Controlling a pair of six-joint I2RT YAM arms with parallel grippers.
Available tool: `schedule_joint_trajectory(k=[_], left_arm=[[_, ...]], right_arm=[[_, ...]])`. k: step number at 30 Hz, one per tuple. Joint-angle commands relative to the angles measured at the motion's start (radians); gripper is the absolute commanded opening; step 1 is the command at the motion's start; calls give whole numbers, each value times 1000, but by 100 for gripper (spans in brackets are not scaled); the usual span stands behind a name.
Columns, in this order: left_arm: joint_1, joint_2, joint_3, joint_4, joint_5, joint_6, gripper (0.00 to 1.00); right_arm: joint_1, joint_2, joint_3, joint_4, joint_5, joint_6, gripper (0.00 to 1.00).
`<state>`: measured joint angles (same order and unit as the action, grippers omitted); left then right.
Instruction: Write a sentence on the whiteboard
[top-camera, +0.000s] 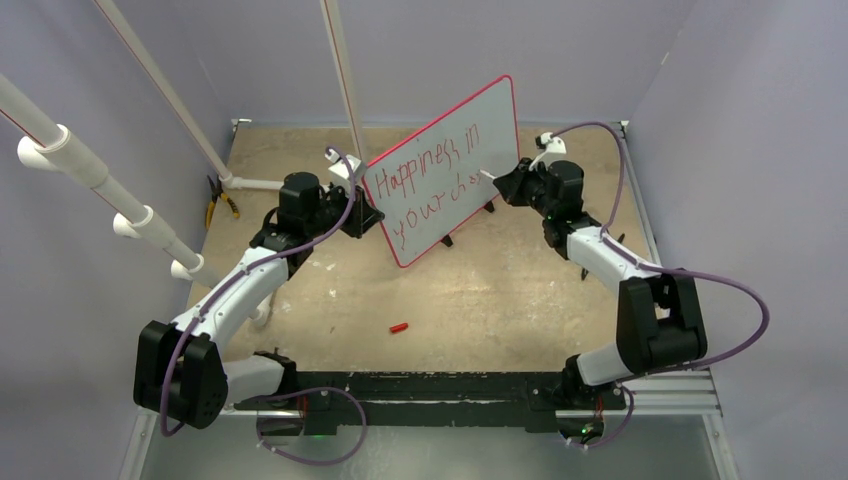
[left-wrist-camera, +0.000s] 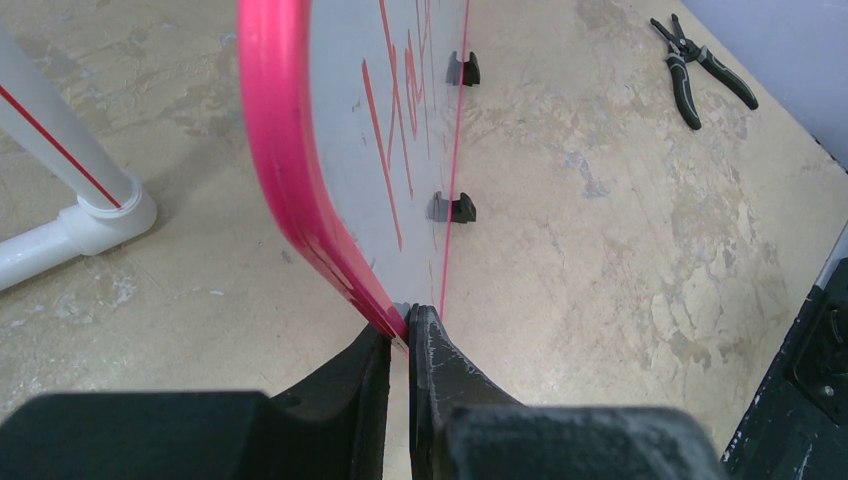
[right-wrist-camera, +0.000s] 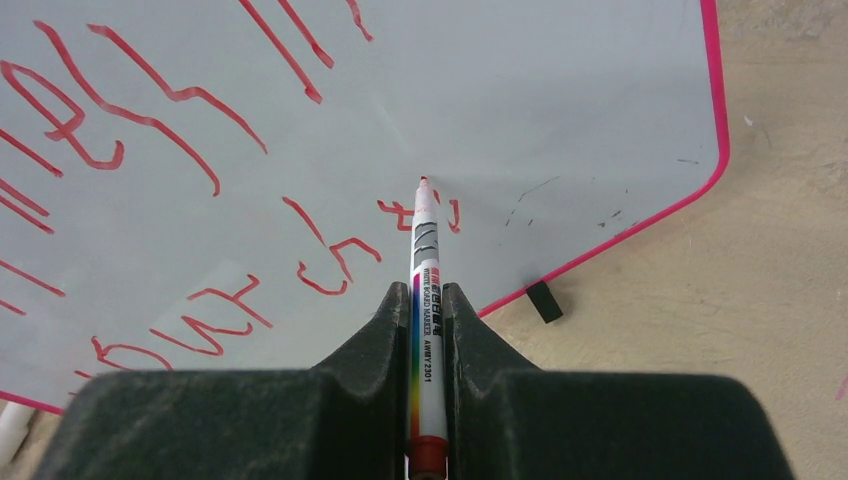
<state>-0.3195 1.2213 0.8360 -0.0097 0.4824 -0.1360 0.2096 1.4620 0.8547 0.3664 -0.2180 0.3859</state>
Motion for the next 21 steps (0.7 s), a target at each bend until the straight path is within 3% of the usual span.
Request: schedule_joint_trajectory(k=[1, 21], left_arm=[[-15, -9, 8, -36, 12, 41, 0], [-16, -5, 9, -36, 19, 44, 0]], right_arm=[[5, 15, 56, 51, 19, 10, 0], [5, 70, 75, 71, 9, 16, 0]])
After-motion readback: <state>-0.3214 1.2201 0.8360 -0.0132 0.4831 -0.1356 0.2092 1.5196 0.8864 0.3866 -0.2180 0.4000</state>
